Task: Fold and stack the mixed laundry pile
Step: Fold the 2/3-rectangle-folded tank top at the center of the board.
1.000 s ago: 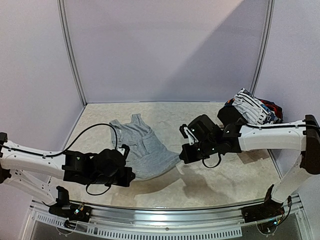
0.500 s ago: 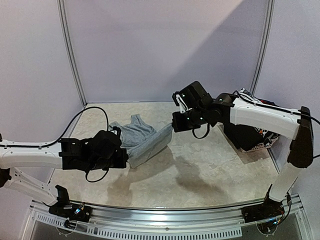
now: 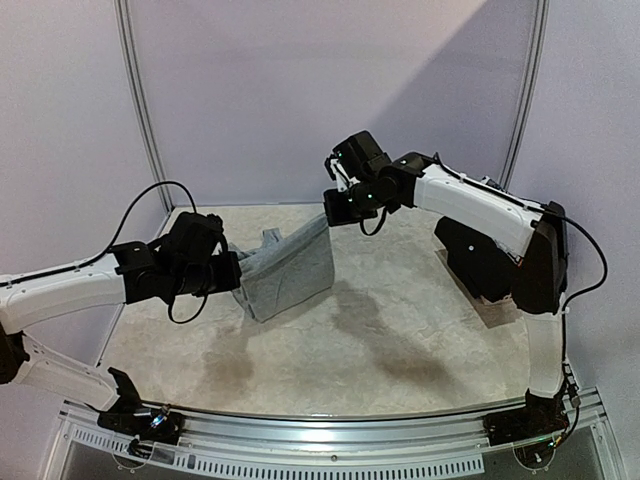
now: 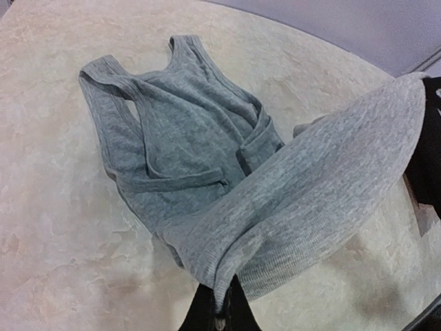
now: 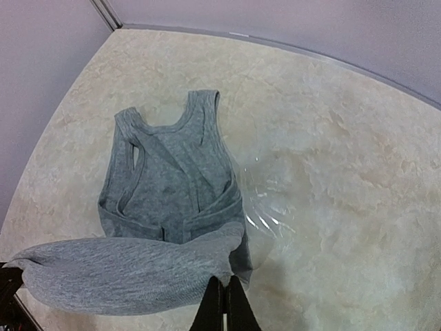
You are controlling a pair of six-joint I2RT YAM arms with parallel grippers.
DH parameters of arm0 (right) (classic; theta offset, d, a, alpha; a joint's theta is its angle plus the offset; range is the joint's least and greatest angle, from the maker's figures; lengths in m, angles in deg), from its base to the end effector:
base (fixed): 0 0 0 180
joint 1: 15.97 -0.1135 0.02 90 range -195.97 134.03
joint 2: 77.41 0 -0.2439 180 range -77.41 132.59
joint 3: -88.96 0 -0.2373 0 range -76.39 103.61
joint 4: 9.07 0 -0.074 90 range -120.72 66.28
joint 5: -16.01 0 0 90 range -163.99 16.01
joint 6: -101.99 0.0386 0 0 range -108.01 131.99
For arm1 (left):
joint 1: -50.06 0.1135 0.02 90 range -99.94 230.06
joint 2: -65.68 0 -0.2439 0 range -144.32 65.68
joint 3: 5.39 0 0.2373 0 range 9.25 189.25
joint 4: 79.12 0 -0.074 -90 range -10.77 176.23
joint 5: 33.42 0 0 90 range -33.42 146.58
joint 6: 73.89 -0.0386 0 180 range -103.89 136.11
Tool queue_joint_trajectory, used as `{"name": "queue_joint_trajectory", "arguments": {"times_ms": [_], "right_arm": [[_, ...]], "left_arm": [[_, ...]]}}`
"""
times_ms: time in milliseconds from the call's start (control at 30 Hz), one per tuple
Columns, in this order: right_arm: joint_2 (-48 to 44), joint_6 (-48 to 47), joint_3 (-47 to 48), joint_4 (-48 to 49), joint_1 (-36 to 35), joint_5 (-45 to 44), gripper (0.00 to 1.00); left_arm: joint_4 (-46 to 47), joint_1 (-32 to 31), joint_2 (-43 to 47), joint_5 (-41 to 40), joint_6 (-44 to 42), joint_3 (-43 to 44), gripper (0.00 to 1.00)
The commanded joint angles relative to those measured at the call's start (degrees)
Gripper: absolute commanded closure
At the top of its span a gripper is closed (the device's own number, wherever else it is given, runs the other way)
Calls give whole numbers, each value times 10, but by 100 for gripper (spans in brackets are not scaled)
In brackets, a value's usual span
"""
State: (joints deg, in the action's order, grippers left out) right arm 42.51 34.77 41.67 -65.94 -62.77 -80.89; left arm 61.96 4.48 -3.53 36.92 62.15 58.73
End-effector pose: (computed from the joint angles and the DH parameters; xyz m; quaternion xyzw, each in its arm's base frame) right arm 0.3140 0.3276 0.2993 -0.1683 0.9039 0.1767 0.3514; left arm 0.1837 -0.1689 0.2438 -0.0703 0.9067 -0.1665 0.3810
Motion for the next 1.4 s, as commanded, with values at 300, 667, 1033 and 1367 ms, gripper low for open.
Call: {"name": "queue_joint_trajectory", "arguments": {"times_ms": [300, 667, 1033, 1367], "right_arm": [[172, -58, 220, -20, 43, 60, 100], [236, -72, 276, 57, 56, 100, 100], [271, -91, 287, 135, 61, 127, 99], [288, -122, 287, 189, 62, 143, 98]], "left_arm": [[45, 147, -76, 116, -40, 24, 100], [88, 225, -150, 175, -42, 46, 100], [110, 282, -229, 215, -50, 89, 100], [113, 312, -267, 209, -56, 122, 100]]}}
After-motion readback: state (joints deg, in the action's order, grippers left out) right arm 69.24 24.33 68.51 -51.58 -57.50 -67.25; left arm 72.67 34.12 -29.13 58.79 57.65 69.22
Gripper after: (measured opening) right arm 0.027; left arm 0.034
